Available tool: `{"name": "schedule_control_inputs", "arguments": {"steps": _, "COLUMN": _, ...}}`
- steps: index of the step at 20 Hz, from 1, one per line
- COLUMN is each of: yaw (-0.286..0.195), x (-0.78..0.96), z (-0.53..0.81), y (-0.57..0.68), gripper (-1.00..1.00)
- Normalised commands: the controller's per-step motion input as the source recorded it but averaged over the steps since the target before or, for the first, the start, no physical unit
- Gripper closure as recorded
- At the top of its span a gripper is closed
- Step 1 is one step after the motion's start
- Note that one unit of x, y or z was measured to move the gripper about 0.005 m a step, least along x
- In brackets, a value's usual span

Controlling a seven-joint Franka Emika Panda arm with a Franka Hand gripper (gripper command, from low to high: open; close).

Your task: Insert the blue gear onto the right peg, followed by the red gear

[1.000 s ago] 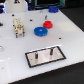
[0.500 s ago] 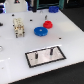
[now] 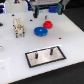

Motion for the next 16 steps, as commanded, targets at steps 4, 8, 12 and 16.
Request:
{"name": "schedule_control_inputs", "arguments": {"steps": 4, "yaw": 0.0, "x": -0.27, "z": -0.55, "y": 0.15, "gripper": -1.0}}
{"name": "schedule_control_inputs", "arguments": {"steps": 8, "yaw": 0.0, "x": -0.25, "z": -0.58, "y": 0.07, "gripper": -1.0}}
{"name": "schedule_control_inputs", "arguments": {"steps": 12, "yaw": 0.0, "x": -0.22, "z": -0.52, "y": 0.02, "gripper": -1.0}}
{"name": "schedule_control_inputs", "arguments": {"steps": 16, "yaw": 0.0, "x": -0.22, "z": -0.44, "y": 0.0, "gripper": -1.0}}
